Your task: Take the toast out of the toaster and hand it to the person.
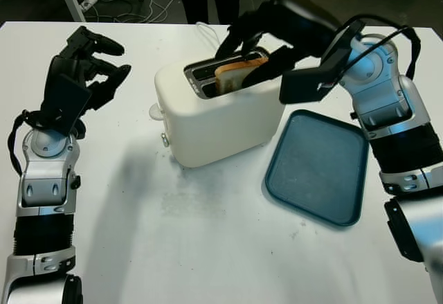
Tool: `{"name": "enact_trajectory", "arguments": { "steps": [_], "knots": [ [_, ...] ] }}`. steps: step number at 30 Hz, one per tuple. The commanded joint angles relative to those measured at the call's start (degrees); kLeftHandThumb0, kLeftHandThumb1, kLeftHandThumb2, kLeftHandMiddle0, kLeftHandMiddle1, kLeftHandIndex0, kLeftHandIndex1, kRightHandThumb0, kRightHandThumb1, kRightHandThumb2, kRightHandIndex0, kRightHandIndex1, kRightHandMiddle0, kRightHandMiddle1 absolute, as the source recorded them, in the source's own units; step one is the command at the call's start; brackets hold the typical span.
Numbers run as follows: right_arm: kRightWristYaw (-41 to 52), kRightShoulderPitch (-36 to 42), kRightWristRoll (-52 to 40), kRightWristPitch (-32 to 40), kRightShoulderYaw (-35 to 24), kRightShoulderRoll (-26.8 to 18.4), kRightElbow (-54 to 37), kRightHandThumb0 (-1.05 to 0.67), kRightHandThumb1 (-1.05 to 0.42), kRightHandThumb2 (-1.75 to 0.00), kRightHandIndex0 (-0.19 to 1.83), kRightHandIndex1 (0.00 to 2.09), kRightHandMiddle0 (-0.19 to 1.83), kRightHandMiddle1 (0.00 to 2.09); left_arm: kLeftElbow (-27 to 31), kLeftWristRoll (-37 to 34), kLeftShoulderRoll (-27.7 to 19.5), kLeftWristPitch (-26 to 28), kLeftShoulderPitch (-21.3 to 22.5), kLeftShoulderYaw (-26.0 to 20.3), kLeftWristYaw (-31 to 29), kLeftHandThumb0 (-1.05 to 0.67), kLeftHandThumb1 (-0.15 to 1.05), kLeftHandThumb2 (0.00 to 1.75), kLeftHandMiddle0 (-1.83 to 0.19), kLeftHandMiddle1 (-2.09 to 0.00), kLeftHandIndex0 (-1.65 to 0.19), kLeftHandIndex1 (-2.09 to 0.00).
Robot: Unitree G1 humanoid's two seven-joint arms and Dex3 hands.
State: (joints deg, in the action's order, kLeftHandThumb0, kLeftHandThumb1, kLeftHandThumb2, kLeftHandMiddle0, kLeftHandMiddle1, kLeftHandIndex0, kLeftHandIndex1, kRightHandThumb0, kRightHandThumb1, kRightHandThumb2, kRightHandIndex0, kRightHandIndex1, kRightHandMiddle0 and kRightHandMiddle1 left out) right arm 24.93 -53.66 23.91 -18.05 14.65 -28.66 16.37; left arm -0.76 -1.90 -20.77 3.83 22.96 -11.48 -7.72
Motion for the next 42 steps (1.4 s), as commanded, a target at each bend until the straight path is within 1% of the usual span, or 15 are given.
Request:
{"name": "enact_trajectory", "arguments": {
  "steps": [1,5,12,18,21,26,30,31,33,35,37,38,40,41,42],
  "knots": [
    [-2.0,0.4,1.8,-2.1,0.7,-0.2,1.3,-0.32,-0.6,0.0,0.91,0.65,1.05,0.15,0.0,0.5,-0.3,-0.7,-0.6,0.1,0.1,-1.05,0.92,0.23,-0.27,-1.53,-0.28,-1.44],
    [-3.9,0.5,3.6,-3.0,0.8,0.0,2.8,-0.28,-0.61,-0.01,0.89,0.64,1.06,0.13,-0.5,0.7,-0.4,-0.9,-0.4,0.2,0.1,-1.05,0.92,0.23,-0.25,-1.54,-0.27,-1.45],
    [-3.7,0.4,5.7,-2.7,1.4,-0.3,3.6,-0.3,-0.65,-0.01,0.85,0.56,1.03,0.08,-1.5,0.8,-0.3,-1.6,0.1,0.4,0.1,-1.05,0.92,0.22,-0.26,-1.55,-0.27,-1.46],
    [-4.0,0.3,6.1,-4.1,1.5,-0.6,4.2,-0.3,-0.65,0.0,0.88,0.52,1.04,0.07,-1.7,1.3,-0.7,-2.2,0.2,0.7,0.3,-1.05,0.92,0.24,-0.25,-1.57,-0.24,-1.48],
    [-2.9,0.0,6.3,-3.4,1.7,-0.7,4.3,-0.3,-0.65,0.0,0.85,0.49,1.01,0.05,-1.7,0.6,-0.2,-1.8,0.3,0.5,0.3,-1.05,0.92,0.23,-0.26,-1.56,-0.26,-1.48],
    [0.9,-0.5,6.2,-0.7,1.9,-0.8,3.2,-0.4,-0.67,-0.01,0.77,0.44,0.92,0.0,-2.1,0.4,0.0,-1.8,0.6,0.5,0.4,-1.05,0.92,0.22,-0.27,-1.56,-0.27,-1.47],
    [3.1,-0.6,5.4,0.3,1.9,-0.5,2.8,-0.43,-0.66,0.0,0.83,0.48,0.93,0.01,-2.1,0.4,0.0,-1.7,0.6,0.5,0.4,-1.05,0.92,0.21,-0.27,-1.56,-0.27,-1.47],
    [4.6,-0.9,5.0,0.9,2.1,-0.5,2.7,-0.43,-0.66,0.0,0.84,0.5,0.94,0.02,-1.7,0.6,-0.1,-1.3,0.4,0.6,0.6,-1.05,0.92,0.21,-0.27,-1.56,-0.27,-1.47],
    [8.0,-1.6,4.6,2.3,2.6,-0.7,2.4,-0.43,-0.68,0.0,0.8,0.69,0.98,0.03,-1.2,0.7,-0.1,-1.0,0.2,0.7,0.7,-1.05,0.92,0.21,-0.26,-1.56,-0.26,-1.47],
    [12.0,-2.3,4.0,4.5,3.2,-0.9,1.7,-0.42,-0.7,0.0,0.75,0.81,0.99,0.03,-1.3,0.8,-0.2,-1.2,0.2,0.7,0.7,-1.05,0.92,0.22,-0.26,-1.56,-0.26,-1.47],
    [15.8,-3.0,3.7,7.1,3.7,-0.8,1.2,-0.39,-0.71,0.0,0.72,0.97,1.02,0.05,-1.5,0.6,-0.1,-1.3,0.3,0.6,0.6,-1.05,0.92,0.22,-0.26,-1.56,-0.26,-1.47],
    [17.4,-3.4,3.6,8.2,4.0,-0.8,1.1,-0.39,-0.7,0.0,0.74,1.06,1.08,0.08,-1.6,0.5,-0.1,-1.3,0.4,0.5,0.6,-1.05,0.92,0.22,-0.26,-1.56,-0.26,-1.47],
    [19.0,-3.6,3.4,9.5,4.3,-0.6,1.0,-0.38,-0.7,0.0,0.77,1.16,1.14,0.13,-1.6,0.5,-0.1,-1.4,0.4,0.6,0.6,-1.05,0.92,0.21,-0.26,-1.56,-0.27,-1.47],
    [19.2,-3.6,3.4,9.7,4.4,-0.6,1.1,-0.38,-0.7,0.0,0.81,1.21,1.19,0.17,-1.7,0.6,-0.1,-1.6,0.4,0.6,0.6,-1.05,0.92,0.21,-0.26,-1.56,-0.27,-1.47],
    [19.3,-3.6,3.3,9.6,4.5,-0.6,1.2,-0.4,-0.7,0.0,0.85,1.36,1.13,0.45,-1.8,0.6,-0.1,-1.7,0.4,0.6,0.7,-1.05,0.92,0.21,-0.26,-1.56,-0.27,-1.47]
  ]
}}
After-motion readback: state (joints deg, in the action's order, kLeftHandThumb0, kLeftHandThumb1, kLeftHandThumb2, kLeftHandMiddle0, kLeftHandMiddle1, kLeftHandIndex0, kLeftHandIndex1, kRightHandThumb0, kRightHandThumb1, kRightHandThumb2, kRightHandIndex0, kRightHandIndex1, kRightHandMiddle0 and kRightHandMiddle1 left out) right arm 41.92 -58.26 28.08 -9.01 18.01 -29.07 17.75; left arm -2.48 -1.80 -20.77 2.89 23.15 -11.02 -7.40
